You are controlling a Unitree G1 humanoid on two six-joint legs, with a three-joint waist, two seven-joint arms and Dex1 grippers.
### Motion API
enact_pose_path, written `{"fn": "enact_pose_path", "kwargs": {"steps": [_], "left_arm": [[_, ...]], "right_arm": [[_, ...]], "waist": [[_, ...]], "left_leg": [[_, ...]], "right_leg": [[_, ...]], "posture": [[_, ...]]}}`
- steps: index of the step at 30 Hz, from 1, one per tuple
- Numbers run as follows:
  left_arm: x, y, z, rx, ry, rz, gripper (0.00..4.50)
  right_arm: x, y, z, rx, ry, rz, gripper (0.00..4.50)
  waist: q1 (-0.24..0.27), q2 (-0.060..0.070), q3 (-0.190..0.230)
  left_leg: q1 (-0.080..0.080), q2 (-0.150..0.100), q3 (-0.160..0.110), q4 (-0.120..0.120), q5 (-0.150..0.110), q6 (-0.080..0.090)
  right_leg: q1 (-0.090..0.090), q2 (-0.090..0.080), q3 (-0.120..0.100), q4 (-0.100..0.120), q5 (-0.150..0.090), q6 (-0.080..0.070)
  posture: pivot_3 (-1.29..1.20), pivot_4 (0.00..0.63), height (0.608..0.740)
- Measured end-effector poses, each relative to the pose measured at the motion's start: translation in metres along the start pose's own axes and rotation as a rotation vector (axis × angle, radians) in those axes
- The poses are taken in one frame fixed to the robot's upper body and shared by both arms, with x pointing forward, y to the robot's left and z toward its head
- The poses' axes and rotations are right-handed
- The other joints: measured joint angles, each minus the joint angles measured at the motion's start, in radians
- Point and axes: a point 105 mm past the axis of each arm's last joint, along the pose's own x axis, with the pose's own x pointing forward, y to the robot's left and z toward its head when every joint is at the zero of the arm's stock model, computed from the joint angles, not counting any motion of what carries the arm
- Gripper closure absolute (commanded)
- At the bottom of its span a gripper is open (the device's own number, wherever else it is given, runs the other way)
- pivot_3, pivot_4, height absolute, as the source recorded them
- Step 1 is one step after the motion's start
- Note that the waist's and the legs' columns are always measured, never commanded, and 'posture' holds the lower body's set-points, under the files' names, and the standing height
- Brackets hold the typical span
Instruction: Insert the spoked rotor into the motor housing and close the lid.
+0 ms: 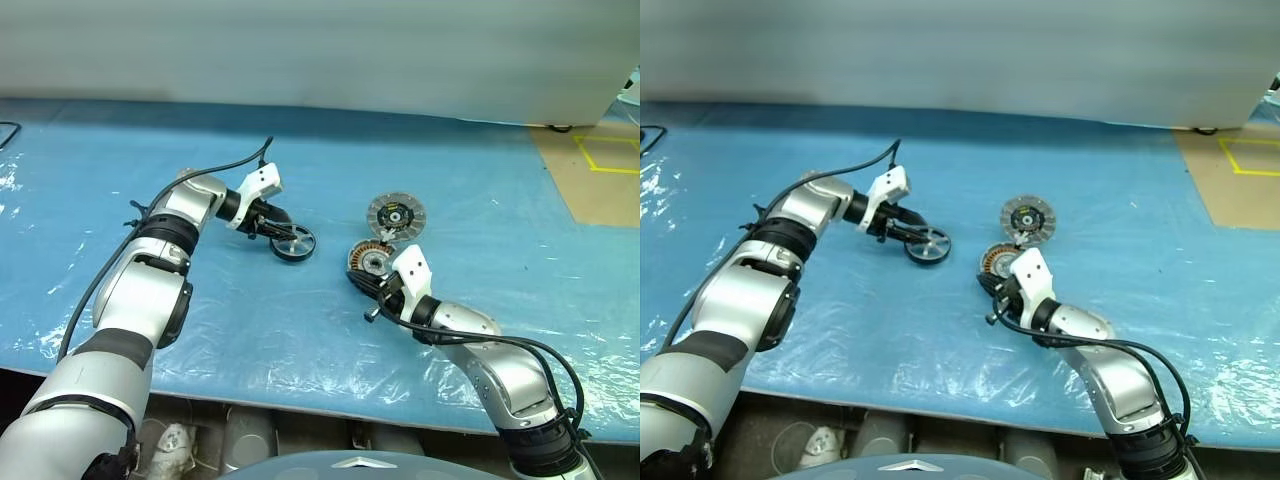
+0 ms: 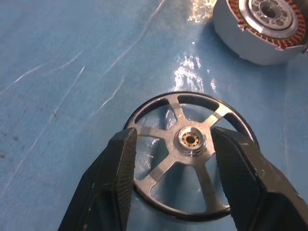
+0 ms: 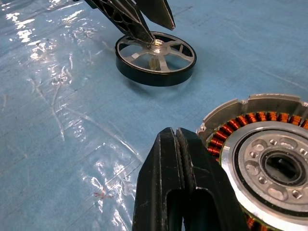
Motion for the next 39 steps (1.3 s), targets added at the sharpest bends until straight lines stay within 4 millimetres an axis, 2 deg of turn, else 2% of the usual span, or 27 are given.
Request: {"fn": "enact_pose_path", "kwargs": {"steps": [13,21,31,32,34,39], "left_arm": [[0.01,-0.007,-0.002,-0.012,0.011,-0.044,1.91],[0.012,-0.012,-0.011,-0.002,0.061,-0.083,1.91],[0.013,-0.013,-0.011,0.06,0.086,-0.087,1.91],[0.013,-0.013,-0.011,0.064,0.084,-0.085,2.29],[0.013,-0.013,-0.01,0.067,0.076,-0.082,2.65],[0.017,-0.012,-0.006,0.095,0.067,-0.066,2.67]], "right_arm": [[0.001,0.003,0.002,0.012,-0.018,-0.019,4.5],[0.0,0.002,0.0,0.015,-0.013,-0.026,4.5],[0.0,0.002,0.0,0.014,-0.012,-0.029,4.5],[0.0,0.002,0.0,0.013,-0.012,-0.029,4.5],[0.0,0.002,0.0,0.011,-0.01,-0.031,4.5],[-0.002,-0.001,0.0,0.002,-0.005,-0.035,4.5]], "waist": [[0.0,0.0,0.0],[0.0,0.0,0.0],[0.0,0.0,0.0],[0.0,0.0,0.0],[0.001,0.0,0.0],[0.007,0.001,0.0]], "left_leg": [[0.0,0.0,0.0,0.0,0.0,0.0],[0.003,-0.001,-0.001,0.0,0.0,0.0],[0.004,-0.001,-0.001,0.0,0.0,0.0],[0.004,-0.001,-0.001,0.0,0.0,0.0],[0.006,-0.002,-0.001,-0.001,0.0,0.0],[0.008,-0.005,-0.001,-0.001,0.0,0.0]], "right_leg": [[0.0,0.0,0.0,0.0,0.0,0.0],[0.003,-0.001,0.0,-0.001,0.0,0.0],[0.005,-0.001,-0.001,-0.001,0.0,0.0],[0.005,-0.001,-0.001,-0.001,0.0,0.0],[0.006,-0.002,-0.001,-0.001,0.0,0.0],[0.009,-0.006,0.0,-0.002,0.001,0.002]], "posture": [[0.0,0.15,0.74],[0.0,0.15,0.74],[0.0,0.15,0.74],[0.0,0.15,0.74],[0.0,0.15,0.74],[0.0,0.15,0.74]]}}
